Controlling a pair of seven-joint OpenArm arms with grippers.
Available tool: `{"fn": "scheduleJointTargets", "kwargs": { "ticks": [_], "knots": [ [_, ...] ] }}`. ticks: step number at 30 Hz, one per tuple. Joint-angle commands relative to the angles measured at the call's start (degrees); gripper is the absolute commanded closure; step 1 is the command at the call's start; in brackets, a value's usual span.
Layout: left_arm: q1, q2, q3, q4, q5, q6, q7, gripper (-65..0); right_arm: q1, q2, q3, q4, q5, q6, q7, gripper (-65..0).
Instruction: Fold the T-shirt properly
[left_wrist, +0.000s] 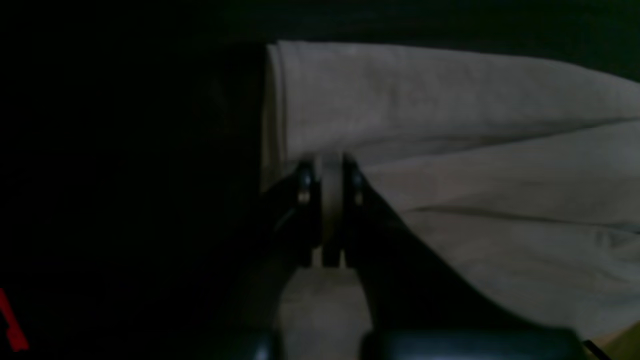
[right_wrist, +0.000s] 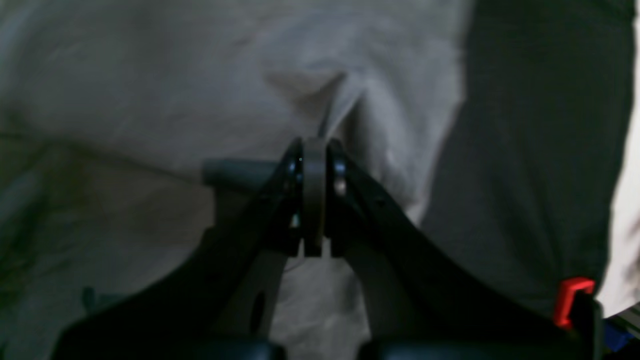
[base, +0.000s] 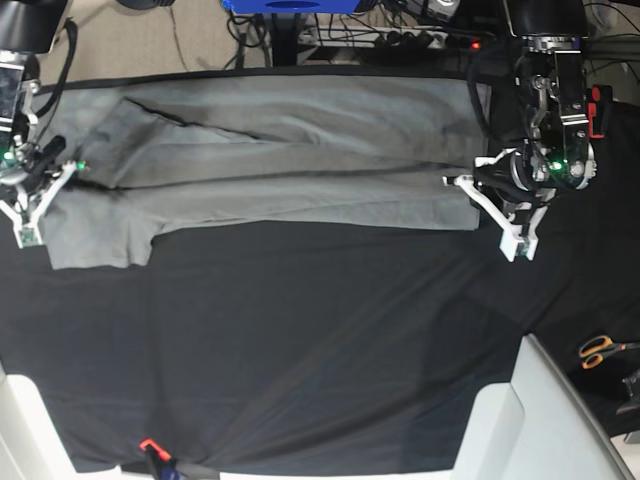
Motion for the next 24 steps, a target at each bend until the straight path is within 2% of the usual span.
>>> {"fn": "scheduleJointTargets", "kwargs": {
  "ticks": [1, 19, 24],
  "knots": [
    [-0.6, -0.7, -0.2, 0.7, 0.3, -0.1, -0.7, 0.0, 0.3, 1.1, 0.3, 1.4, 0.0, -0.4, 0.8, 0.0],
    [-0.6, -1.5, -0.1, 0.1, 0.3, -0.1, -0.7, 0.0, -0.5, 1.0, 0.3, 0.9, 0.0, -0.4, 0.8, 0.0],
    [-0.8, -1.5, -0.1, -1.4, 0.3, -0.1, -0.8, 0.0, -0.5, 1.0, 0.3, 1.2, 0.0, -0.9, -0.3, -2.9]
  ]
}}
